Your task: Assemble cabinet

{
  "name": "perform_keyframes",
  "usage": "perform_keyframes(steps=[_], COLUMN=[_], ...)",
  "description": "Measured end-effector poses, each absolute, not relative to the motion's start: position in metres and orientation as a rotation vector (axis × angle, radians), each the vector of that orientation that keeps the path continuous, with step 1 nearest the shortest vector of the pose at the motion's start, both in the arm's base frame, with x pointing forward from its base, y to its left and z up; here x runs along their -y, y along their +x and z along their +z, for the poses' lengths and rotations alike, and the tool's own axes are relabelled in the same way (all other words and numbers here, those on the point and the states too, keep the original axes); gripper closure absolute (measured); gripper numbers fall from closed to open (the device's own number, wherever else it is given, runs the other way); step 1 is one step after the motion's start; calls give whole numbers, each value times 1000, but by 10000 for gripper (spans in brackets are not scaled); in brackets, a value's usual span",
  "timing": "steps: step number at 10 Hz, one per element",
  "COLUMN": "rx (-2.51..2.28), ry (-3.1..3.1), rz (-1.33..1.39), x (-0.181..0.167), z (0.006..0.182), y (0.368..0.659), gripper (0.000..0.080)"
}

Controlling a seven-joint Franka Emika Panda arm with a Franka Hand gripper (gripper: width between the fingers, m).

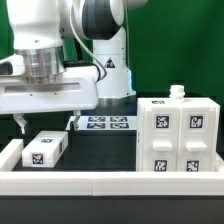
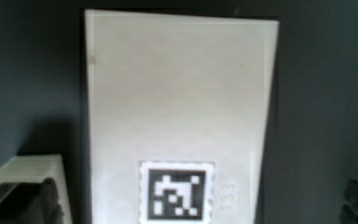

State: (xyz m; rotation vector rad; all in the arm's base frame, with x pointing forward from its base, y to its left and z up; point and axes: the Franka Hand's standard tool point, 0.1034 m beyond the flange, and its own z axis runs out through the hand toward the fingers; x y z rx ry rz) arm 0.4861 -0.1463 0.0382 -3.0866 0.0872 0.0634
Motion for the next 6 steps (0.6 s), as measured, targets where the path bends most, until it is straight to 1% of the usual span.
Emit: perform_keyframes(steps=[6], rx=[-86], ry=[-3127], rz=[22], x=[150], z=[9], y=[475], gripper=[2])
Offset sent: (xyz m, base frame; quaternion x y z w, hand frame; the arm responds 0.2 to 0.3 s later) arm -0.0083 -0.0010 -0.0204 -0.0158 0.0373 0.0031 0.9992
